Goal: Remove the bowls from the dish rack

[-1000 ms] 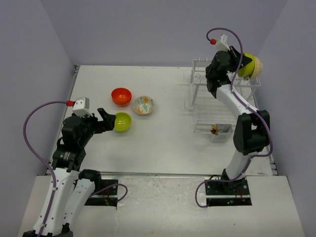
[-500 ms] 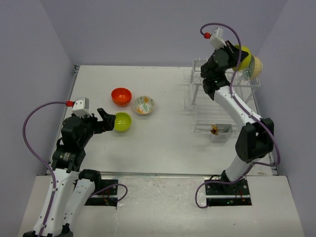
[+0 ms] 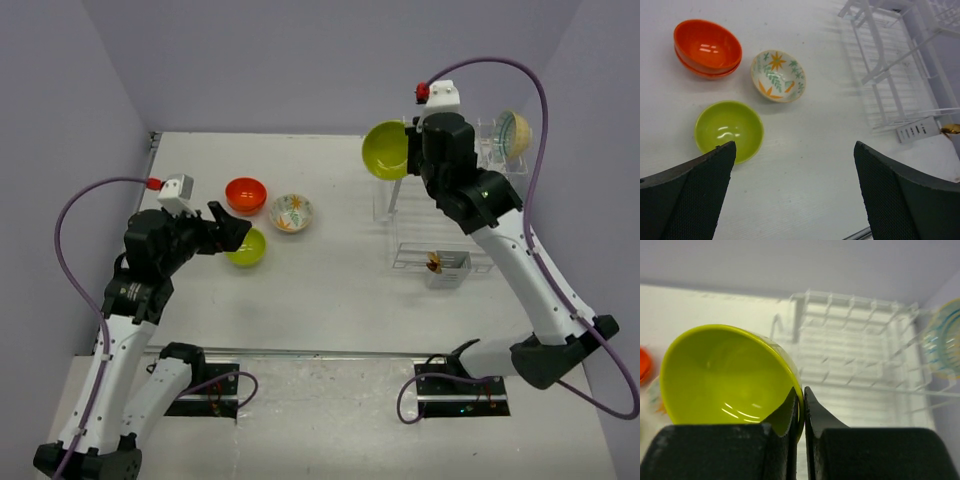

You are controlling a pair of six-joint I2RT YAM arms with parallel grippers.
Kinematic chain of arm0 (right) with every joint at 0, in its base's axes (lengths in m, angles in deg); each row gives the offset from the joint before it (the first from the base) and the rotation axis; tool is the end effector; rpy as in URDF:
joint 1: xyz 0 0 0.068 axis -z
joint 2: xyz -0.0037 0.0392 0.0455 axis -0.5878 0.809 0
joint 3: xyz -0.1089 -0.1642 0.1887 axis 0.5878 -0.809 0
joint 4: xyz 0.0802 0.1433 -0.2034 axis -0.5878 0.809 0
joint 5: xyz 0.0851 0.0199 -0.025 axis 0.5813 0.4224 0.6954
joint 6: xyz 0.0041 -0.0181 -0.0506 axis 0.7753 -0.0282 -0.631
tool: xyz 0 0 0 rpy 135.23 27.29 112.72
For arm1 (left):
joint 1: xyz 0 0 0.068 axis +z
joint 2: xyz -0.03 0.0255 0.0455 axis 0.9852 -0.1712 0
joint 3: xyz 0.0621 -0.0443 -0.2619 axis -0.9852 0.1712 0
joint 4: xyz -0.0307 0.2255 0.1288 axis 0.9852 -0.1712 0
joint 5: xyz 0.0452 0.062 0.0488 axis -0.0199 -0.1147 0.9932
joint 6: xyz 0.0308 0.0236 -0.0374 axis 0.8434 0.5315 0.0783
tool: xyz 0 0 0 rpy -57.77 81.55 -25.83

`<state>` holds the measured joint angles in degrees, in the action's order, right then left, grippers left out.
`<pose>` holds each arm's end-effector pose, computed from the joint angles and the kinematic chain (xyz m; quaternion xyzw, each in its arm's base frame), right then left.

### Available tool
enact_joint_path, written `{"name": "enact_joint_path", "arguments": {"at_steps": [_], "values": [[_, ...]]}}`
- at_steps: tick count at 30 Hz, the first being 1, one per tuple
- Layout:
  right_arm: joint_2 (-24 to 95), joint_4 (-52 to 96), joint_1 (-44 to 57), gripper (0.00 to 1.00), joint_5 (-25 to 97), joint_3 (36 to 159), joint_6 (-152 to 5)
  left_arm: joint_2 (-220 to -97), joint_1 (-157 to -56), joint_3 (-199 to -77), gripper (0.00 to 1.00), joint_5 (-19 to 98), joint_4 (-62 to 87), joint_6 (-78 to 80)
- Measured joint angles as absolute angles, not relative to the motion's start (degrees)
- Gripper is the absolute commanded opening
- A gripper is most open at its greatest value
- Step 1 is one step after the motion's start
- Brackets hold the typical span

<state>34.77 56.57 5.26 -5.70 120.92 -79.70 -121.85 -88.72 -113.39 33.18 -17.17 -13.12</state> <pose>0.2580 0.1300 0.4798 -0.0298 0.7845 -0.0736 0.6150 0.1481 -0.0312 0.3400 -0.0442 0.8094 -0.2662 0.5216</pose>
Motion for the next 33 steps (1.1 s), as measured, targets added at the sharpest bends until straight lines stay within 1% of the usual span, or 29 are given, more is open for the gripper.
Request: {"name": "enact_joint_path", "arguments": {"at_steps": [2,5,9,12,16,18,20,21,22,24,25,27,33], "values": [[31.8,59.1,4.3,0.00,-0.1,116.8,-72.9,-124.4,-90.4,-116.8,1.00,31.8,-16.6,-14.0],[30.6,59.6,3.0,0.00,8.6,110.8,-63.6,-131.0,-98.4,-124.4,1.00,31.8,-15.0,-14.9],[31.6,57.8,0.8,0.00,16.5,102.6,-54.6,-142.1,-116.3,-135.9,1.00,43.1,-14.8,-14.9],[31.5,56.7,-1.4,0.00,18.5,97.1,-50.1,-150.6,-125.1,-141.5,0.98,53.0,-16.4,-15.1],[28.8,54.2,-2.7,0.00,19.7,90.9,-46.1,-159.6,-130.8,-144.3,0.82,65.4,-21.6,-16.3],[25.3,53.4,-2.7,0.00,19.4,87.5,-44.6,-162.6,-131.7,-144.3,0.77,69.0,-24.2,-16.7],[21.4,52.8,-2.5,0.00,19.1,85.2,-43.4,-164.4,-132.1,-144.3,0.61,70.7,-25.9,-17.0],[20.0,52.6,-2.6,0.00,19.1,84.7,-42.9,-164.8,-132.2,-144.3,0.51,71.1,-26.0,-17.3],[18.8,52.0,-2.6,0.00,19.1,84.3,-42.5,-165.0,-132.3,-144.3,0.35,71.0,-25.6,-17.6],[17.5,50.9,-3.2,0.00,19.0,83.8,-41.8,-165.0,-133.0,-144.9,0.27,71.0,-24.7,-18.3],[17.2,50.6,-3.3,0.00,18.9,83.5,-41.6,-165.0,-133.5,-145.5,0.17,71.1,-24.6,-18.3],[16.9,50.0,-3.4,0.00,19.2,83.1,-40.6,-165.0,-134.0,-146.4,0.01,71.7,-24.3,-18.4],[16.2,48.5,-4.5,0.00,18.7,82.5,-39.5,-165.5,-133.9,-146.4,0.00,74.4,-25.3,-18.7]]}}
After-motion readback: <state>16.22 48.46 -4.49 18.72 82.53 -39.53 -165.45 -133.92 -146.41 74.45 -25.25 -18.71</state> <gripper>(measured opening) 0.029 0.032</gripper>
